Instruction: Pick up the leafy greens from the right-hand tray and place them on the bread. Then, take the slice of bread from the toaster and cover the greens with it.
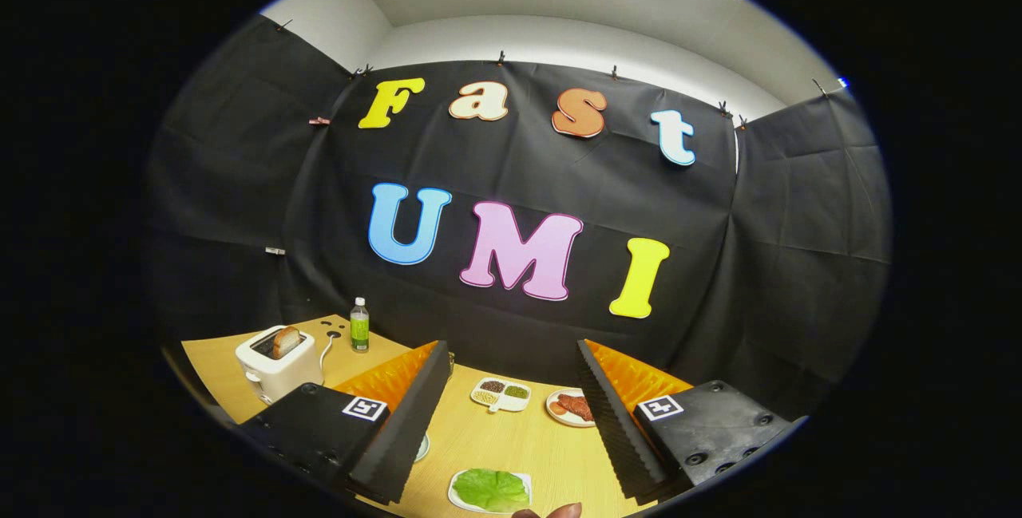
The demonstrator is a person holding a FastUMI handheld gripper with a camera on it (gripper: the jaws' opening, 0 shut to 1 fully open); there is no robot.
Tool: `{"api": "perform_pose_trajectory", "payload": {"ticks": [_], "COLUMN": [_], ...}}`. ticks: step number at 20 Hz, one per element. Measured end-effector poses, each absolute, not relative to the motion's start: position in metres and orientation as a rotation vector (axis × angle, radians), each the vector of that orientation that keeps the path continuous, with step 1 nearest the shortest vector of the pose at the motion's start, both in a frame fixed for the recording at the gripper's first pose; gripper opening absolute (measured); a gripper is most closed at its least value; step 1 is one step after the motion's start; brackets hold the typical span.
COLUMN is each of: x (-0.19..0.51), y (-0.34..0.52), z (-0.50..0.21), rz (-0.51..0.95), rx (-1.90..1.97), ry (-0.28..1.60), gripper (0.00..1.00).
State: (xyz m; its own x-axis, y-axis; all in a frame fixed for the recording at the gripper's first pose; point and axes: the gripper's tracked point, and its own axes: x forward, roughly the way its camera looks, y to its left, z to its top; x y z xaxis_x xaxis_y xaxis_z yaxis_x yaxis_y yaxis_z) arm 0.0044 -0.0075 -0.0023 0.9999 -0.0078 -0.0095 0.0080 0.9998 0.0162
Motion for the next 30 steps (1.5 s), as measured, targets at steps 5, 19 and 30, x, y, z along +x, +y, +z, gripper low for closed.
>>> {"api": "perform_pose_trajectory", "payload": {"ticks": [5, 19, 30], "x": [0.01, 0.014, 0.009], "y": [0.007, -0.002, 0.027], "z": [-0.034, -0.235, -0.382], "rz": [0.088, 0.359, 0.606], "rx": [0.024, -0.135, -0.194], "ry": [0.098, 0.513, 0.813], "gripper": [0.98, 0.98, 0.83]}}
